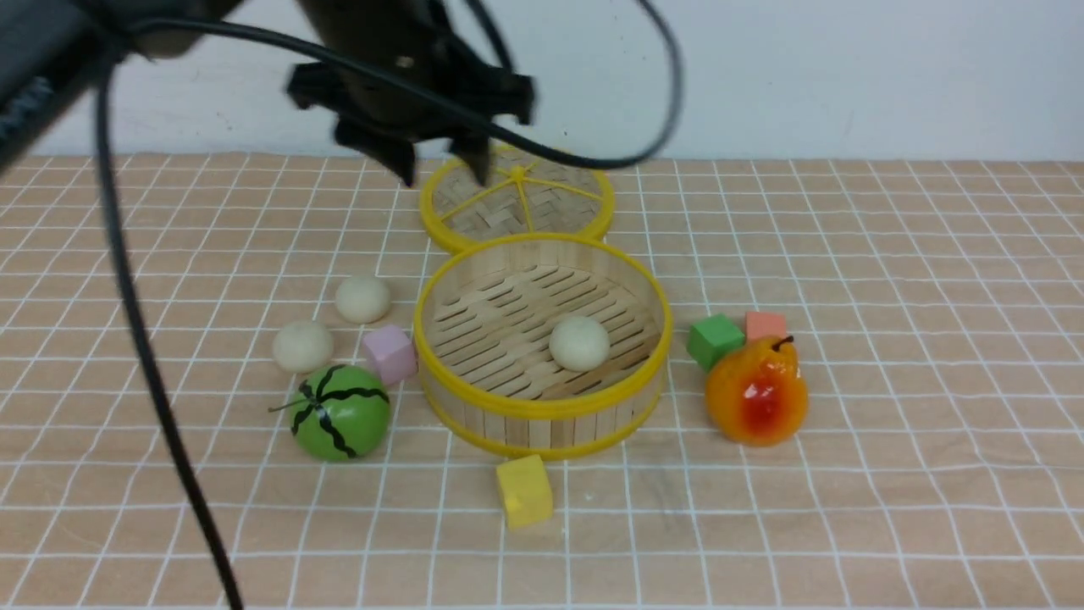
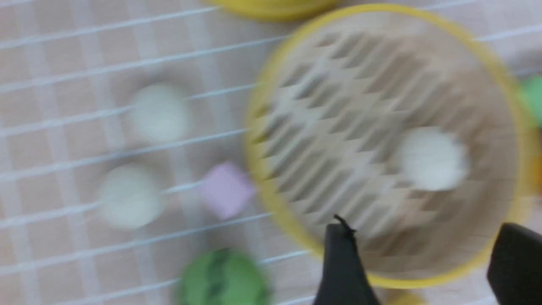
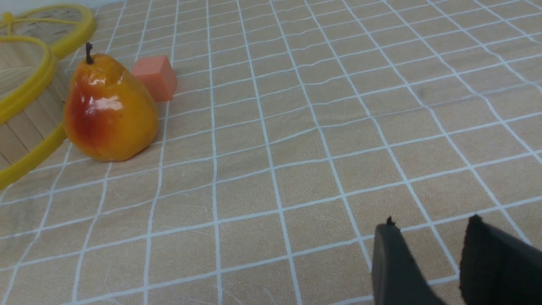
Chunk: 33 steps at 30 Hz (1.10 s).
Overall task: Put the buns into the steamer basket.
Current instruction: Use the left arm to grab a steamed stuffed bun
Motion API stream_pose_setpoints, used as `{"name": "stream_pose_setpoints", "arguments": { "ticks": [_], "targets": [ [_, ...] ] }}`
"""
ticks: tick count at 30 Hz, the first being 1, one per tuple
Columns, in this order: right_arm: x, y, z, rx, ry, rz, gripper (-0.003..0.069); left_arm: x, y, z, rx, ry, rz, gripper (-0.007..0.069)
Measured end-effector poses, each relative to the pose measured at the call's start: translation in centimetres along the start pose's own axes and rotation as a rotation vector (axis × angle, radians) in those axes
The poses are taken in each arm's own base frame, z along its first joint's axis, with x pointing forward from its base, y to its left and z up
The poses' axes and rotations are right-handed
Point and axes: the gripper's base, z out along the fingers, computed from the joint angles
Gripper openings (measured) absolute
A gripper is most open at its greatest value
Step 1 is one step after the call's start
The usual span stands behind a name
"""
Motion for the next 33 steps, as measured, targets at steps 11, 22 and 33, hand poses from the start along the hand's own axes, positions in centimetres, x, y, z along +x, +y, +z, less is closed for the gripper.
{"name": "stream_pose_setpoints", "arguments": {
  "ticks": [11,22,33],
  "targets": [
    [0.0,0.0,0.0,0.0,0.0,0.0,0.0241,1.1,10.4,5.9,-0.12,0.108,-0.209,0.0238],
    [0.0,0.0,0.0,0.0,0.0,0.0,0.0241,2.3,11.2,12.7,-0.128,0.199,-0.218,0.0238],
    [0.0,0.0,0.0,0.0,0.0,0.0,0.0241,2.8,11.9,15.1,-0.176,0.217,-0.186,0.0238]
  ]
}}
